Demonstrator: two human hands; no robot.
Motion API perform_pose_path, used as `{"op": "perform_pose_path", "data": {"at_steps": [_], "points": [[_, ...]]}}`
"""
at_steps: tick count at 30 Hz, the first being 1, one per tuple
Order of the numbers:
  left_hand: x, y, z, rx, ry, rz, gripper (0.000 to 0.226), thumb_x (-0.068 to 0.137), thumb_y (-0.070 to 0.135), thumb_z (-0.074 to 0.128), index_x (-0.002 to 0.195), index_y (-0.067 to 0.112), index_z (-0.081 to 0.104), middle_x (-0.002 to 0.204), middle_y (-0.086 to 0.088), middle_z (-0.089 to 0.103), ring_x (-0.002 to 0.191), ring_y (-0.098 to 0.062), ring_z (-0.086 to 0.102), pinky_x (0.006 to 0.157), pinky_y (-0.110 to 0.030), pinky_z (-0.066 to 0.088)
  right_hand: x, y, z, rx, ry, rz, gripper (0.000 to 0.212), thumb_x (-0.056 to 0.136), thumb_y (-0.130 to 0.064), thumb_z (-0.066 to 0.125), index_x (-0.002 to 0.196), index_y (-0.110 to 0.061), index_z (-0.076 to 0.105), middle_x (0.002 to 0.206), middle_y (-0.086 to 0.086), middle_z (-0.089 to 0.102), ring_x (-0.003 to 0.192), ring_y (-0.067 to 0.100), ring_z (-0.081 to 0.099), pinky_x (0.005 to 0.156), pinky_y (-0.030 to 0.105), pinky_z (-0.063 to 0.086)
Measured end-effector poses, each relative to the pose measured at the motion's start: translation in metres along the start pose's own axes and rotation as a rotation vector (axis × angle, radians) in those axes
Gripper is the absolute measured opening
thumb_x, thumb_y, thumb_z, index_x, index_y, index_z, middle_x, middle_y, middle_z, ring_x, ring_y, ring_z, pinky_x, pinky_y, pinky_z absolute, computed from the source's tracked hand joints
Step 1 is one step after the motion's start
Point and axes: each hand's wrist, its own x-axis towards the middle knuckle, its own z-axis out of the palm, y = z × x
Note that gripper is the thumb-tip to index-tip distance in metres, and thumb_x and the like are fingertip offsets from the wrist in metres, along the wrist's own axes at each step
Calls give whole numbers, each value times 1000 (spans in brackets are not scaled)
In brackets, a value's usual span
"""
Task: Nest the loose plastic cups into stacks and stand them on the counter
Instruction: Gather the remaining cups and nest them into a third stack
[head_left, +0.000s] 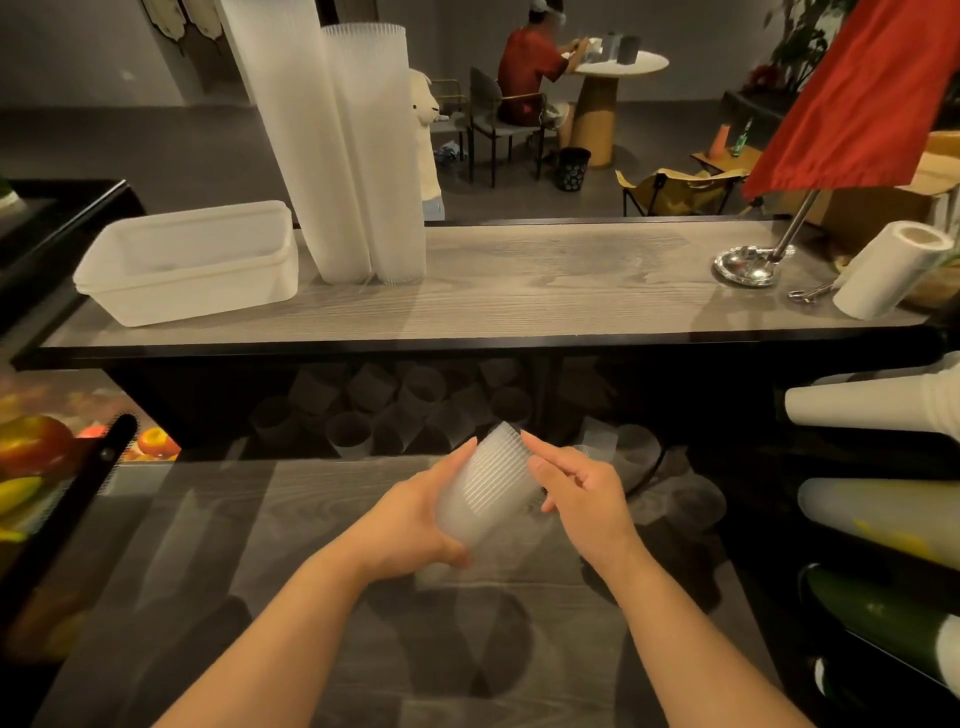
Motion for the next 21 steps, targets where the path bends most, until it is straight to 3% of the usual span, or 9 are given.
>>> {"op": "perform_pose_path", "data": {"at_steps": [5,8,11,13,16,18,21], "points": [[11,-6,4,-5,-4,-29,120,68,30,84,147,67,3,129,14,44,107,-9,51,90,-33,54,20,13,-11,-183,-140,33,35,98,-36,54,131,-49,52,111,-13,58,80,11,63,72,20,54],[18,-10,8,-31,-5,-57,119,68,33,85,145,70,3,130,13,44,110,-10,50,93,-34,53,46,37,-31,-276,58,44,37,96,-38,57,132,-45,53,116,-7,59,84,12,62,83,33,53],[26,-13,7,-23,-3,-75,119,68,33,85,146,68,3,128,11,46,107,-10,52,89,-31,53,71,64,-55,-627,223,219,50,94,-30,60,142,-28,47,142,9,45,113,28,58,92,36,46],[31,-13,7,-25,-5,-87,120,69,31,86,149,64,3,126,12,47,104,-10,54,85,-28,53,84,79,-62,-817,155,365,63,93,-22,59,150,-26,32,155,9,24,130,32,46,98,40,44],[38,-11,7,-35,-14,-99,120,69,30,86,151,63,4,124,12,48,102,-10,55,81,-27,53,96,111,-64,-960,-8,364,75,90,-10,59,153,-29,22,160,1,9,139,28,36,103,41,44],[41,-11,8,-50,-21,-109,120,69,31,86,150,64,4,125,11,47,103,-10,55,83,-28,54,101,130,-64,-980,-41,339,74,89,-14,62,151,-33,26,161,-3,12,140,23,37,104,38,43],[42,-13,7,-60,-20,-119,120,68,32,86,149,65,4,132,8,46,108,-11,53,91,-32,54,106,146,-60,-1014,-82,372,67,90,-38,62,149,-37,29,156,-6,26,139,20,38,107,38,40]]}}
